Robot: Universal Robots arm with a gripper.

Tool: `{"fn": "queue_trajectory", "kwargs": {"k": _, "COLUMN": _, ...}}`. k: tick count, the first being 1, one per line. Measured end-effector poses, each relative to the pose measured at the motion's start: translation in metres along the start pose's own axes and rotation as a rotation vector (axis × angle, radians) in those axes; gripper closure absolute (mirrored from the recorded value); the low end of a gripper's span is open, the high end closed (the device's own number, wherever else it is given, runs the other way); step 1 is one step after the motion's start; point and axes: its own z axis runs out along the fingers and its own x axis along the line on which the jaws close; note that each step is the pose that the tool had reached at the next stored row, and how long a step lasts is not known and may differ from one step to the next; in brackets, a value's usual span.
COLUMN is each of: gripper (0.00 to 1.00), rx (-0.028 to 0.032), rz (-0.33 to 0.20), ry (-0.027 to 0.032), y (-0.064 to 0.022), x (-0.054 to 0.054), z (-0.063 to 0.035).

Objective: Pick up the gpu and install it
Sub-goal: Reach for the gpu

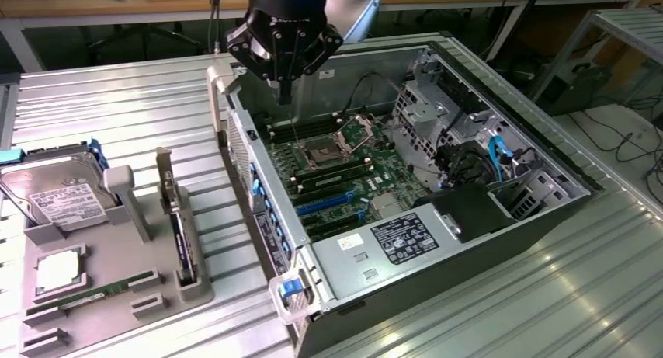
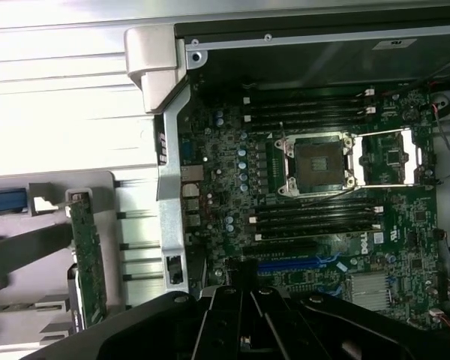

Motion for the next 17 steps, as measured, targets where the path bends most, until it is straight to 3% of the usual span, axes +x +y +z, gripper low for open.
{"fn": "queue_trajectory", "kwargs": {"k": 17, "gripper": 0.89, "rx": 0.0, "rz": 0.0, "ry": 0.0, "y": -0.0014, "x": 0.0069, "z": -0.0002}}
